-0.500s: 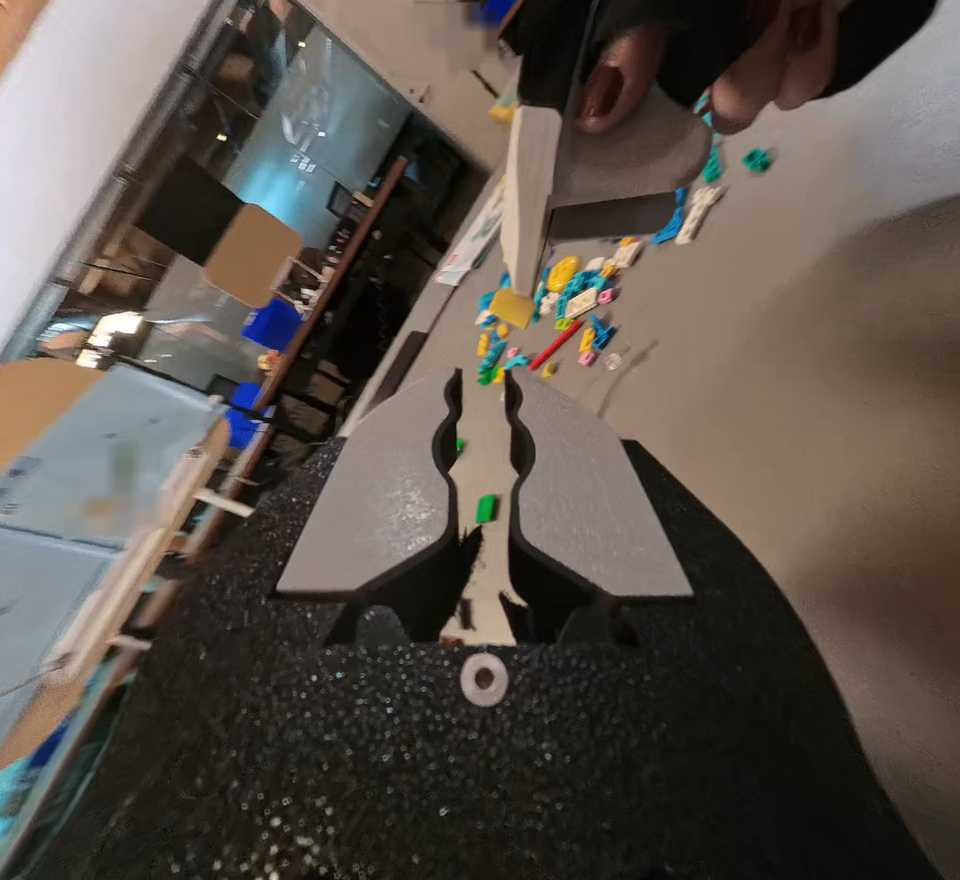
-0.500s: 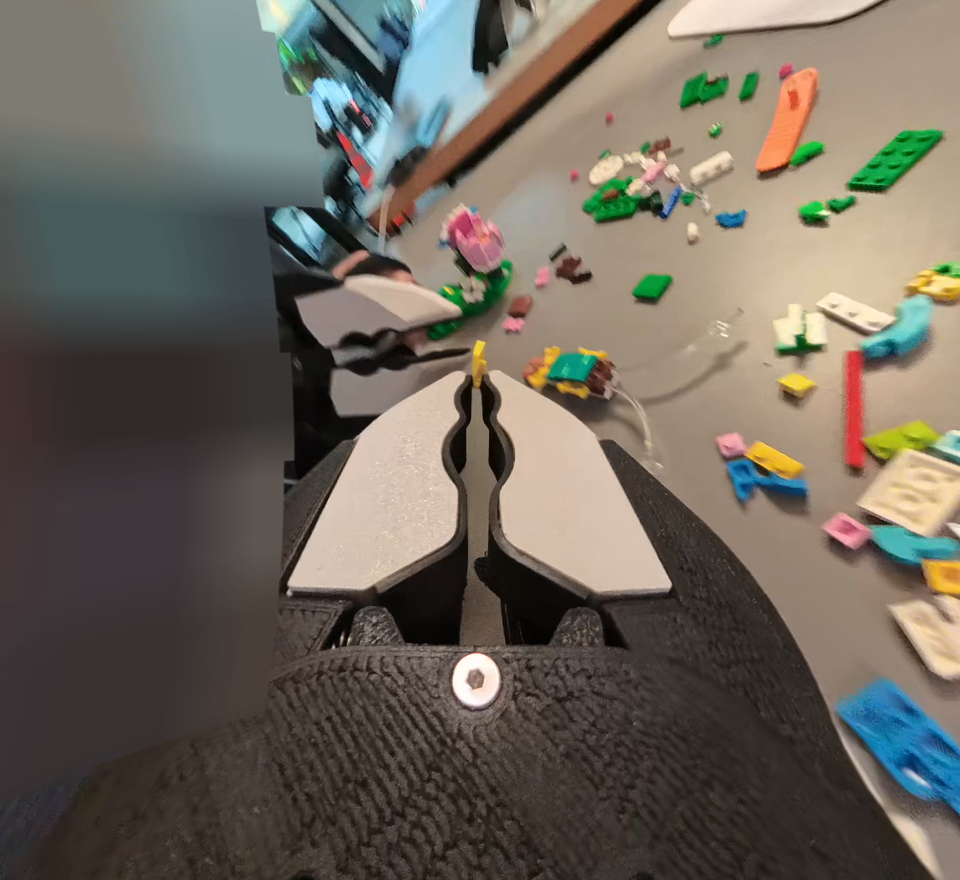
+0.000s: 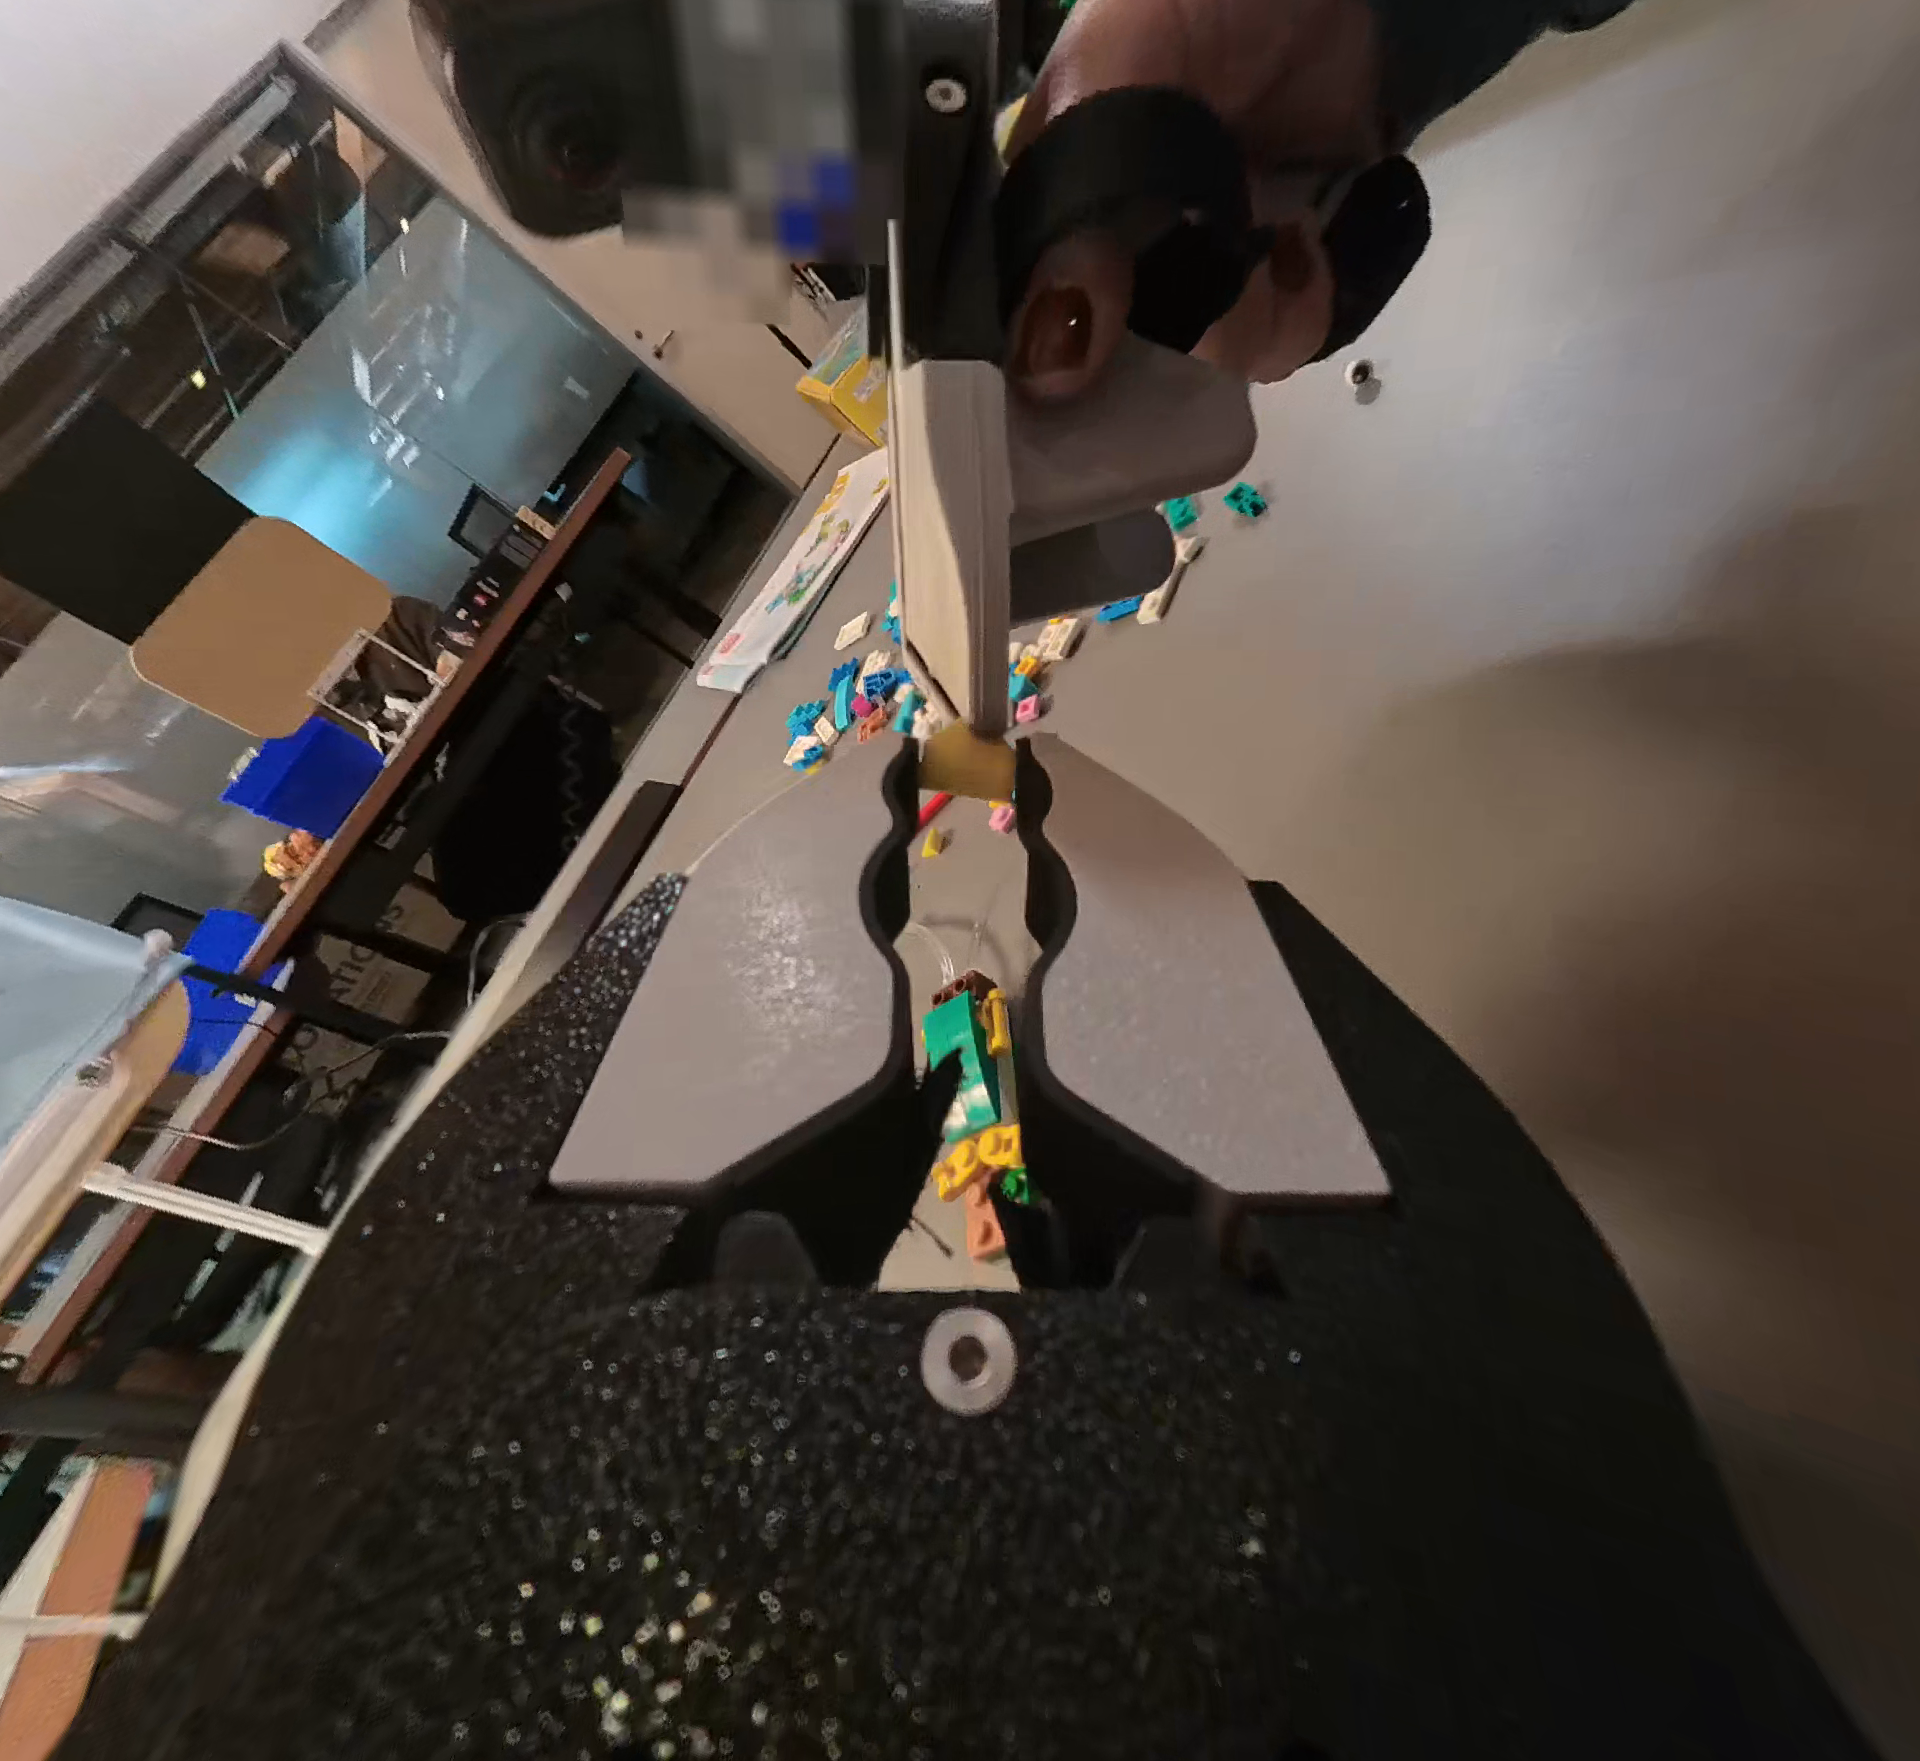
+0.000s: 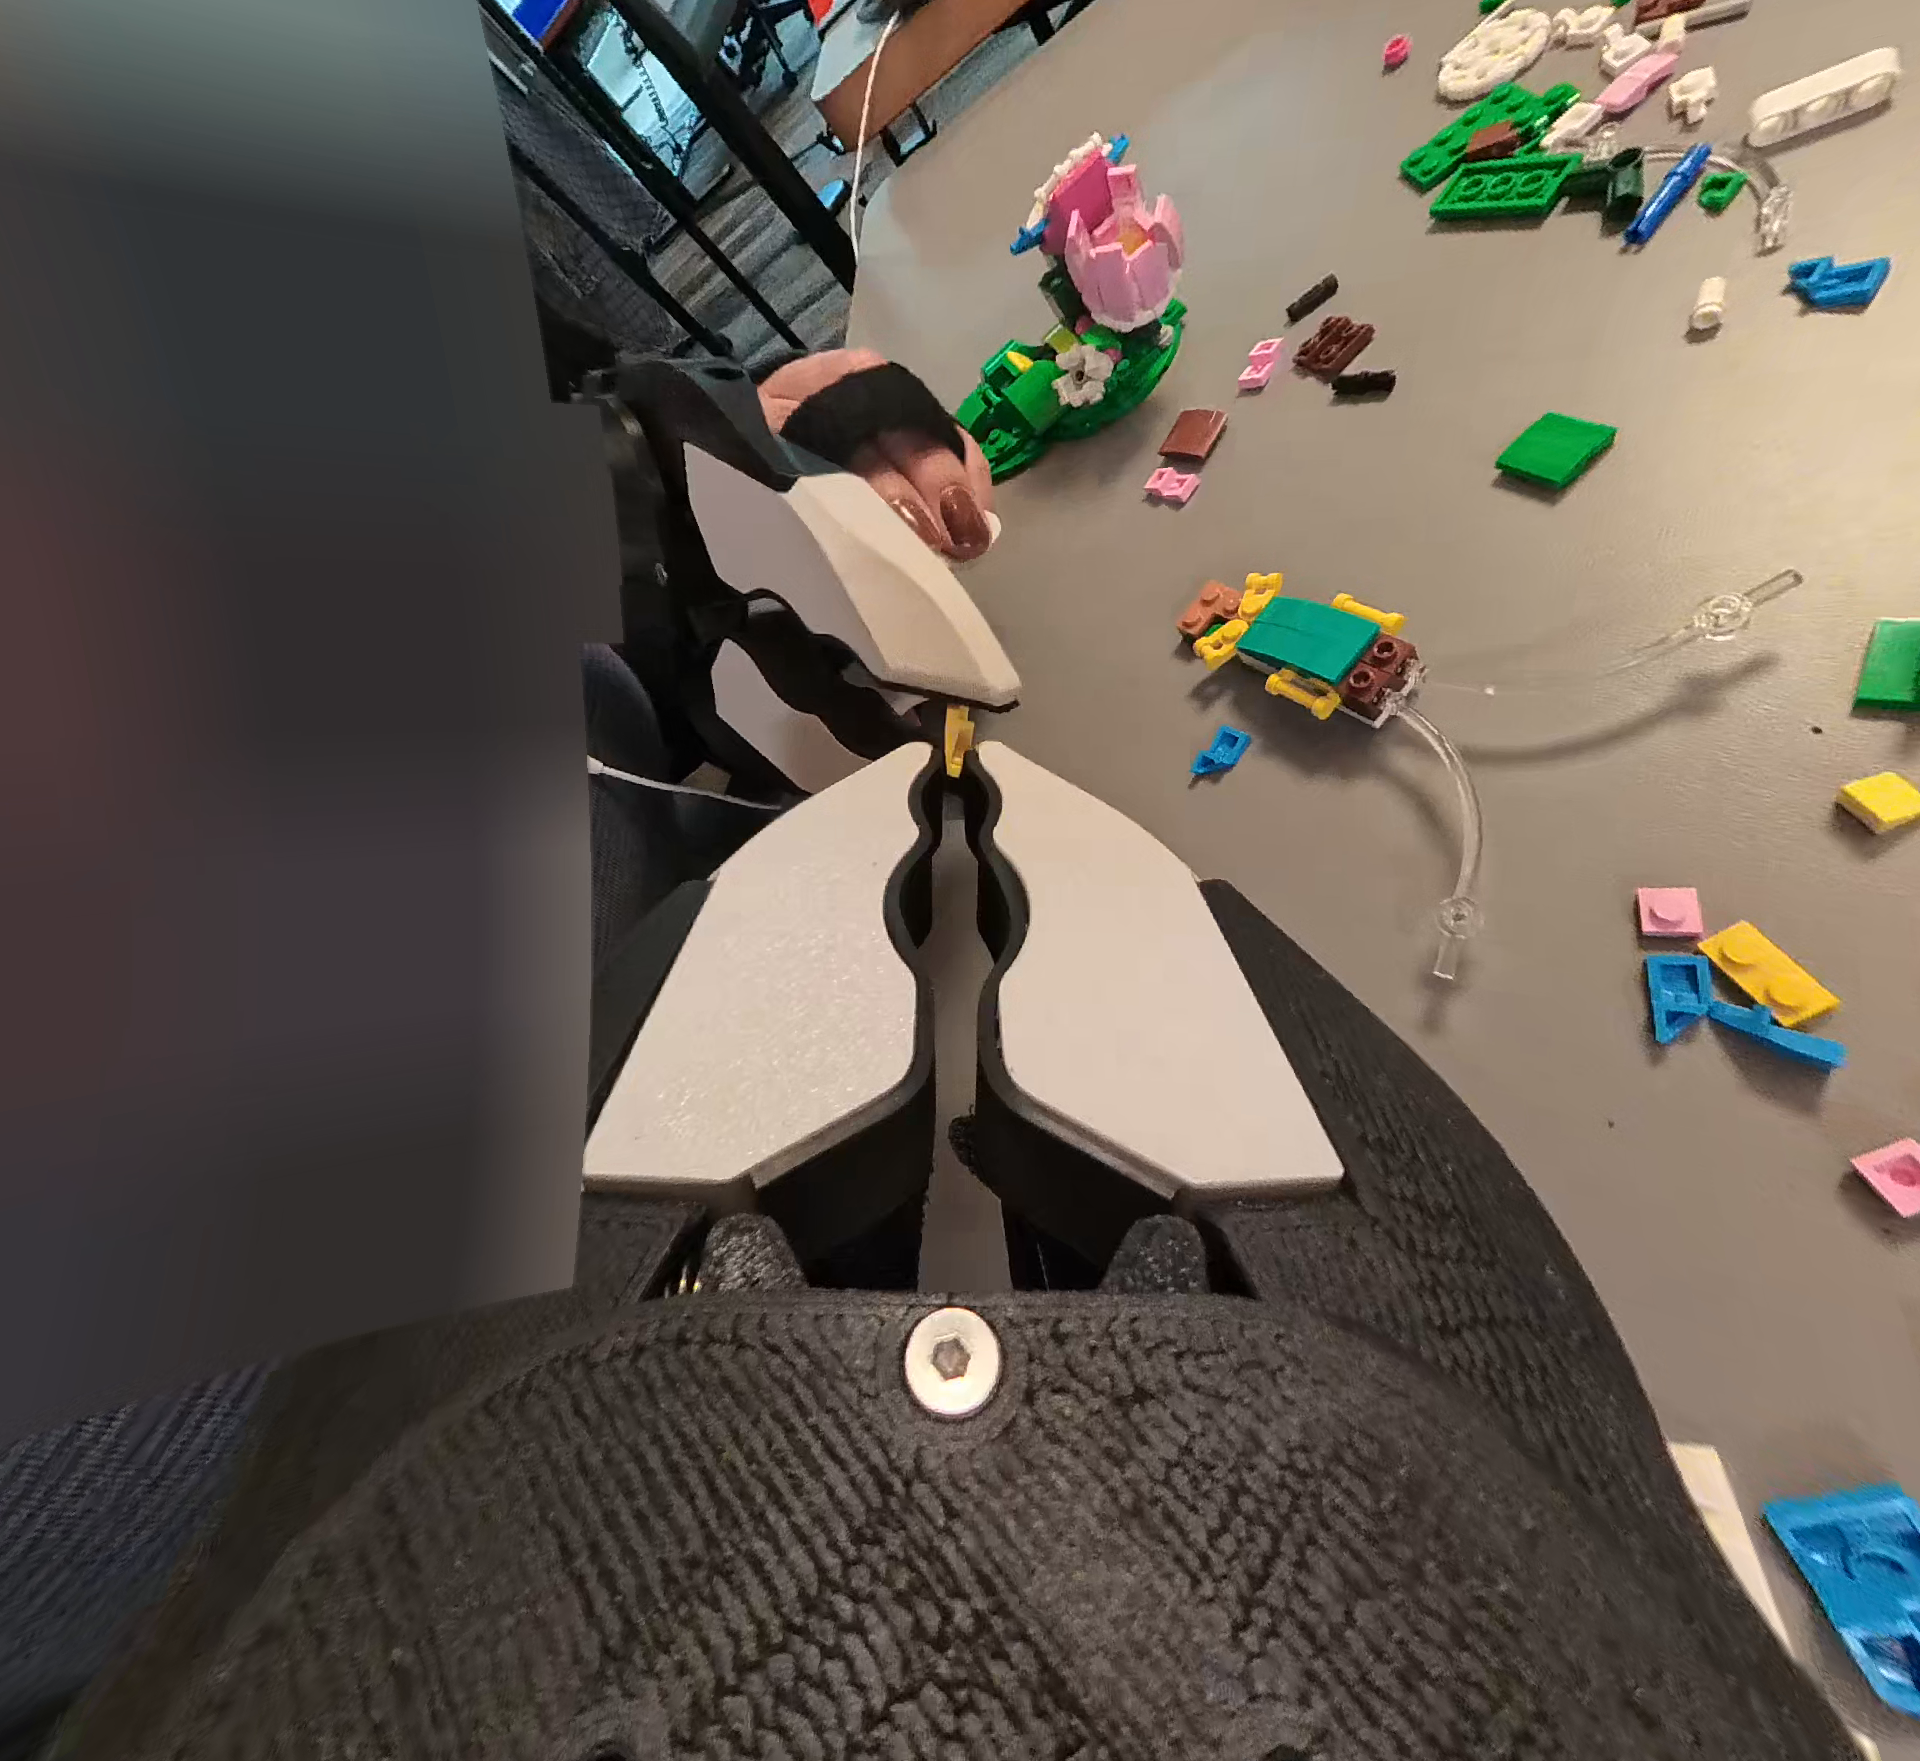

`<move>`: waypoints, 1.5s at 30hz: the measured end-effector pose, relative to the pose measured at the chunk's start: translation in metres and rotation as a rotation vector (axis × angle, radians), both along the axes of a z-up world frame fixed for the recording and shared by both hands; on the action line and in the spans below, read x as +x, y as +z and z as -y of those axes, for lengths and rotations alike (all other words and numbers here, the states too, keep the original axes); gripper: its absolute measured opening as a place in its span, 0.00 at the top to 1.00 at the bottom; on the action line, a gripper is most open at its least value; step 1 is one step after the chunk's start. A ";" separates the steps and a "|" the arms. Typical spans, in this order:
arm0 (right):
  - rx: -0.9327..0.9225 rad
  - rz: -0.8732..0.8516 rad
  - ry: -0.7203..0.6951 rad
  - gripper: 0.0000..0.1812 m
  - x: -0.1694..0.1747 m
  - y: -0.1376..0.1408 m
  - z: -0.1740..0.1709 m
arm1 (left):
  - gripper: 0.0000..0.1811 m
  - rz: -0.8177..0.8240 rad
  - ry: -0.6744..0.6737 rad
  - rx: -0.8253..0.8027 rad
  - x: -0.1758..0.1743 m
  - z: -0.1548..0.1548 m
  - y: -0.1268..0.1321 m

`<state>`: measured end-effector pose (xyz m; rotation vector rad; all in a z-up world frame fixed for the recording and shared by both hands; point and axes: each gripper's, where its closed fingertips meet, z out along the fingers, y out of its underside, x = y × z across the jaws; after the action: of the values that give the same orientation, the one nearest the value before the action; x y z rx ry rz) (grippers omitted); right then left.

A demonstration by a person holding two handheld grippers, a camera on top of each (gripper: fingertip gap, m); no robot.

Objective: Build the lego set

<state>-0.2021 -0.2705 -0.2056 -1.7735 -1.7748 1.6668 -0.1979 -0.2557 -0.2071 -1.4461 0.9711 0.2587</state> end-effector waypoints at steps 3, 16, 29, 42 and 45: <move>0.050 -0.032 -0.051 0.99 -0.005 0.001 -0.004 | 0.91 0.074 0.043 -0.043 -0.007 -0.004 0.001; 0.054 -0.070 -0.107 0.97 -0.015 0.003 -0.007 | 0.91 0.141 0.089 -0.082 -0.018 -0.008 0.001; 0.007 -0.073 -0.114 0.96 -0.018 0.005 -0.010 | 0.91 0.138 0.097 -0.032 -0.019 -0.008 0.005; -0.059 -0.064 -0.091 0.98 -0.021 0.006 -0.007 | 0.91 0.132 0.099 -0.031 -0.017 -0.008 0.005; -0.006 -0.045 -0.119 0.98 -0.019 0.003 -0.017 | 0.77 0.201 0.166 -0.143 -0.030 -0.015 -0.004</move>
<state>-0.2207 -0.2534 -0.2026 -1.7915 -1.6144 1.6528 -0.2280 -0.2407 -0.2112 -1.6521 0.7191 0.1632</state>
